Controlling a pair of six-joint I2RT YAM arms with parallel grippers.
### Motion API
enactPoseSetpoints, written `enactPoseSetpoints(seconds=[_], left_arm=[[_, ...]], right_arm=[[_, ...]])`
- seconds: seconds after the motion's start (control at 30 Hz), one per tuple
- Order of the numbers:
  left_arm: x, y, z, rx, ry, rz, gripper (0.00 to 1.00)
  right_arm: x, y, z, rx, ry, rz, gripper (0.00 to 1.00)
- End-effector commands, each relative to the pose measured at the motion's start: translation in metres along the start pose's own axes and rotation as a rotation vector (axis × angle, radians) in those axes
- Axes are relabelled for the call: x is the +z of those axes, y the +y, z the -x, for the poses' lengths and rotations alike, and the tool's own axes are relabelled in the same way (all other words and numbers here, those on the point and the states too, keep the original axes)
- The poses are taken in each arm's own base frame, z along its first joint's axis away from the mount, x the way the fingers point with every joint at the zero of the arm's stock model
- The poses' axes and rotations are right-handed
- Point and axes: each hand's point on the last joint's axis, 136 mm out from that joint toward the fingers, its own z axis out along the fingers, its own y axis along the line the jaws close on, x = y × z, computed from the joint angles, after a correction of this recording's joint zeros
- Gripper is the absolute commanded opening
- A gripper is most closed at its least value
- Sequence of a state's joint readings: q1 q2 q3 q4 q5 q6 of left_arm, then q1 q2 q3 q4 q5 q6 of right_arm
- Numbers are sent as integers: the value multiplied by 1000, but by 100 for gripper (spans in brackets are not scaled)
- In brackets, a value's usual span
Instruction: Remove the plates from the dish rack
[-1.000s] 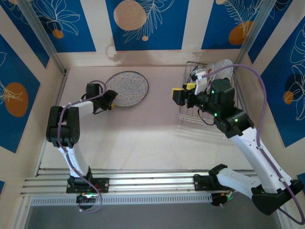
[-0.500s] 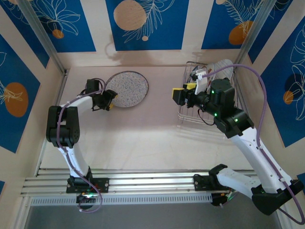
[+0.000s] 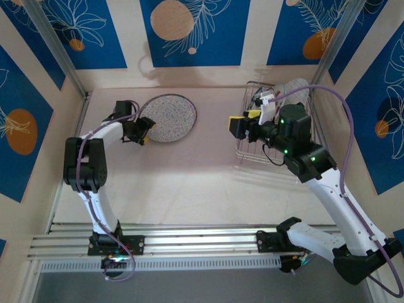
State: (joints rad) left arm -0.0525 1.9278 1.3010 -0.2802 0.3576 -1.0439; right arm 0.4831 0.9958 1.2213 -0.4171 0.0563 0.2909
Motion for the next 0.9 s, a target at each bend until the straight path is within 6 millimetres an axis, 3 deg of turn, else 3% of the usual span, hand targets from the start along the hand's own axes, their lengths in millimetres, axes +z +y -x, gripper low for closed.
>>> enactPoseSetpoints(seconds=[0.0,0.37,0.57,0.73,0.87], left_arm=[[2,-1,5,4,6,15,63],[6,-11,6,20,21,8,64],[11,-15,5,30,40,1,65],[6,-14,6,46,28,25,65],[-4,-18,6,67,11,25,72]], right_arm=[[-8,-2,5,14,-15,-18,66],[-8,-7,1,28,-3,-37,66],[-12,-23,3,47,-11,-134,66],[-28,-69,6,88,-30,-408,66],[-37,-115,3,153,3,-608,66]])
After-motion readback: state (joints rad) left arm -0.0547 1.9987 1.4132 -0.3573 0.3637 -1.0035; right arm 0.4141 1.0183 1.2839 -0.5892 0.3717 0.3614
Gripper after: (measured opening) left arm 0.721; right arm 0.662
